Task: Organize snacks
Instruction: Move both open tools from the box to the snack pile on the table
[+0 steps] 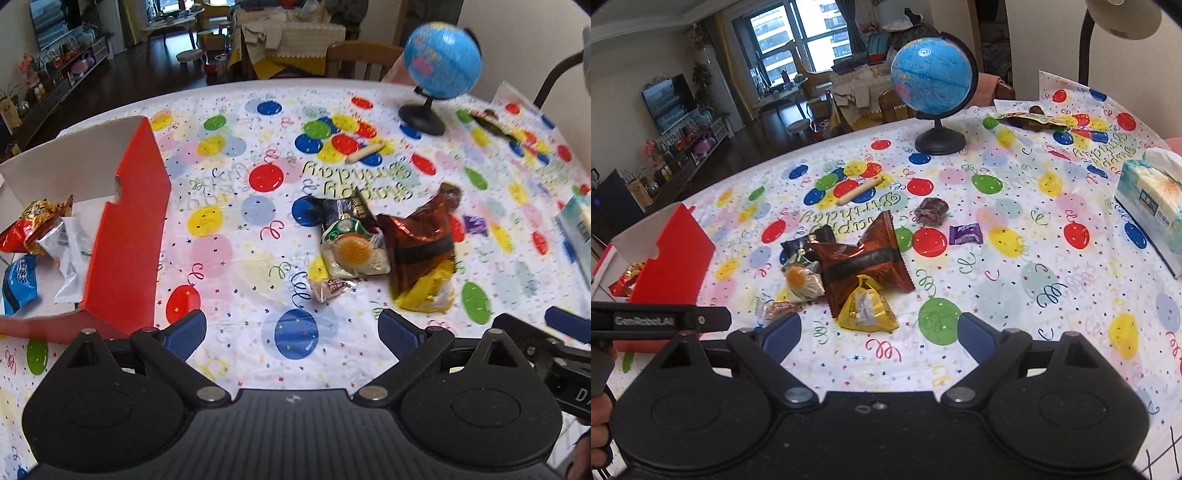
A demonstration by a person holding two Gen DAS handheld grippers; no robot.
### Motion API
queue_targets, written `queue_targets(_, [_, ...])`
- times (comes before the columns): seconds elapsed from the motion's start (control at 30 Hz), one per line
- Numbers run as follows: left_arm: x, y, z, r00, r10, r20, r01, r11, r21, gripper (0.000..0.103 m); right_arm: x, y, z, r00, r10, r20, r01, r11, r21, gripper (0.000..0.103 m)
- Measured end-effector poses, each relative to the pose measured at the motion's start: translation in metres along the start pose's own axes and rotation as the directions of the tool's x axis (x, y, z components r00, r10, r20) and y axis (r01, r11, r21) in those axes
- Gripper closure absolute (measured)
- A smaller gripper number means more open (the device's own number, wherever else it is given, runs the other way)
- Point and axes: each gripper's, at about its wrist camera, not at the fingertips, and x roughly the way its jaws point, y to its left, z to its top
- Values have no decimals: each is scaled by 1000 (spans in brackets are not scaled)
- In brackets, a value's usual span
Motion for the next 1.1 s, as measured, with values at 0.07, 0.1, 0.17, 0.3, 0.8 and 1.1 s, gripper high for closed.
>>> queue_targets(0.07, [10, -4, 2, 1000, 12, -9, -12, 1000, 13, 3, 7, -1, 1, 1000, -5, -8, 5, 1000, -2, 14])
queue_targets(0.1, [15, -5, 3, 1000, 13, -14, -13, 1000, 19, 3, 11, -2, 2, 1000, -8, -14, 8, 1000, -1, 16])
queue_targets(0.17, [24, -7, 5, 1000, 8, -20, -7, 1000, 25, 3, 18, -3, 3, 1000, -12, -25, 12, 1000, 0, 20])
queue_targets(0.3, [43, -11, 10, 999, 28, -39, -26, 999, 40, 3, 32, -5, 7, 999, -21, -38, 21, 1000, 5, 21])
queue_targets(0.8, [89, -6, 22, 993, 6, -119, 0, 998, 55, 13, 77, -5, 8, 992, 15, -122, -16, 1000, -13, 38])
queue_targets(1.1, [95, -6, 27, 990, -49, -129, 54, 998, 37, 37, 94, -2, 8, 988, 56, -145, -62, 997, -39, 53])
